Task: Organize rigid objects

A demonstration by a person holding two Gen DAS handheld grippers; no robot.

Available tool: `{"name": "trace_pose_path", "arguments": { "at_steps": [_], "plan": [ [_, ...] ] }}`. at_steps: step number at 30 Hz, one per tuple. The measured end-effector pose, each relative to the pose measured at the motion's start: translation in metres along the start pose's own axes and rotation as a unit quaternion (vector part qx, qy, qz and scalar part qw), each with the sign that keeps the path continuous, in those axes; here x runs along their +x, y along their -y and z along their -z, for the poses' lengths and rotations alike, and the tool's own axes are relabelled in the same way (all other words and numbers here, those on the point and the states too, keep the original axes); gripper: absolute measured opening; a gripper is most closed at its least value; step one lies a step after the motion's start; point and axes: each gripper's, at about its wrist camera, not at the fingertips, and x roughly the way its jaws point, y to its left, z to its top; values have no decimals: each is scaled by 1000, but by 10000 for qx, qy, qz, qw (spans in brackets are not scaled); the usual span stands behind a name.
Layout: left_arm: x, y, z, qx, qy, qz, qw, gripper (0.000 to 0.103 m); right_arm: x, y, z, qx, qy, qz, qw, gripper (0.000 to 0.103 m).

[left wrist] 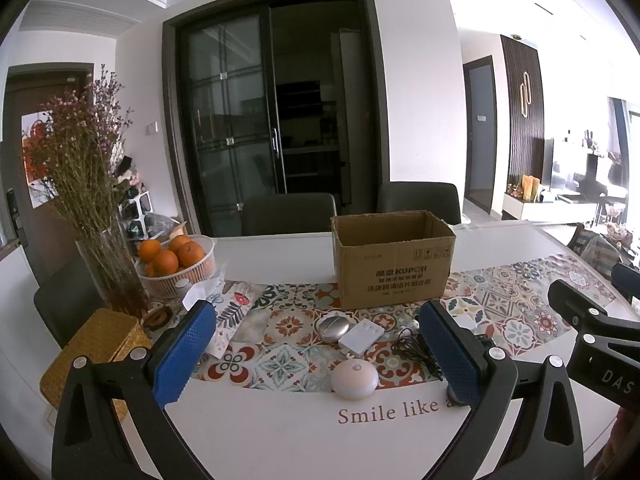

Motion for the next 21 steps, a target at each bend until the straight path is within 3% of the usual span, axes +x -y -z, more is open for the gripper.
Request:
{"name": "trace_pose_path", "arguments": {
  "at_steps": [21],
  "plan": [
    [6, -2, -1, 0, -52, 39, 10000, 103, 0, 1, 1, -5, -2, -1, 10000, 98]
  ]
}}
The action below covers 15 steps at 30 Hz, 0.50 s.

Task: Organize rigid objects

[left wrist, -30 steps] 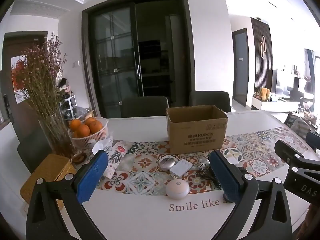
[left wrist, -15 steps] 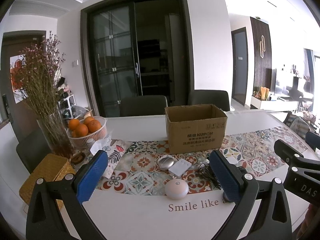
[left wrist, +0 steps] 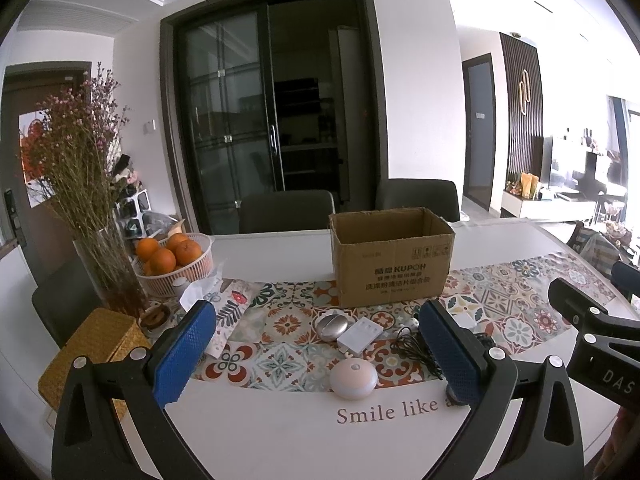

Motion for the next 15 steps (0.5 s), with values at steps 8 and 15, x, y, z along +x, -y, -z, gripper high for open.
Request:
{"name": "trace_pose_path", "arguments": {
  "at_steps": [8, 15],
  "plan": [
    [1, 1, 2, 1, 20, -15, 10000, 103, 2, 0, -1, -1, 0, -2, 10000, 98],
    [1, 1, 2, -1, 26, -17, 10000, 103, 1, 0, -1, -9, 4, -2, 10000, 98]
  ]
}}
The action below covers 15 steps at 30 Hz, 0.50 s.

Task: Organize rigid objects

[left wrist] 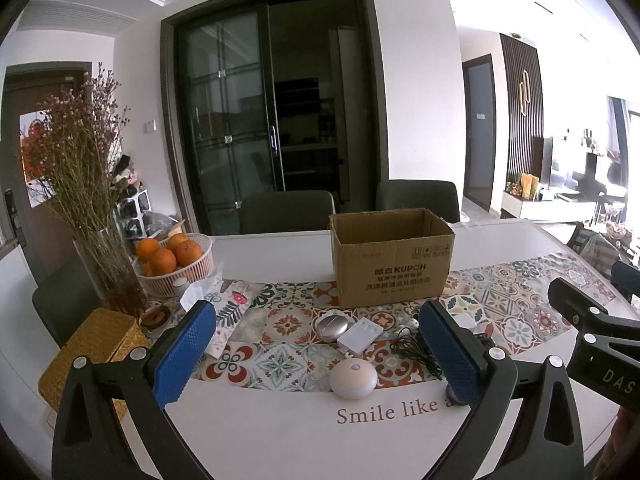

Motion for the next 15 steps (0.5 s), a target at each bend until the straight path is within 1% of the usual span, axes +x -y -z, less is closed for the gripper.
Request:
{"name": "trace_pose_path", "arguments": {
  "at_steps": [15],
  "plan": [
    [-1, 2, 2, 1, 3, 2, 10000, 103, 0, 0, 0, 5, 2, 5, 10000, 98]
  ]
}}
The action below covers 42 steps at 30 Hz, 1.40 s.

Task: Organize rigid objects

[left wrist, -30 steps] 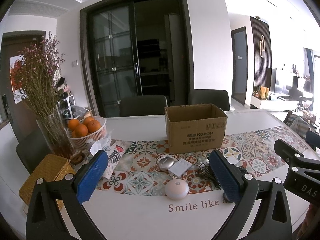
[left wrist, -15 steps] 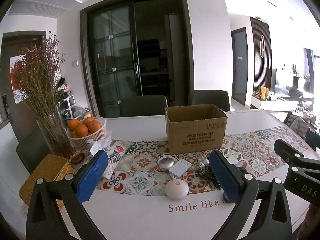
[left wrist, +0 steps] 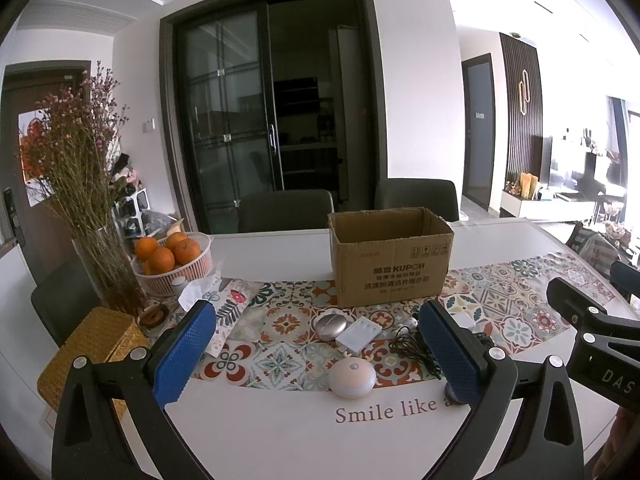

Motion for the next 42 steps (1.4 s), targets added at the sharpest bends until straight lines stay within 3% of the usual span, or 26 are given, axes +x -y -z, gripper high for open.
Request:
{"name": "trace_pose_path", "arguments": {
  "at_steps": [19, 30, 42],
  "plan": [
    [5, 5, 3, 23, -103, 71, 9999, 103, 2, 1, 2, 9, -56, 4, 10000, 98],
    [40, 4, 17, 203, -722, 329, 9966, 103, 35, -8, 23, -88, -571, -13, 9983, 98],
    [88, 7, 42, 376, -1220, 331, 9913, 103, 79, -13, 46, -70, -1175, 57, 9930, 98]
  ]
}}
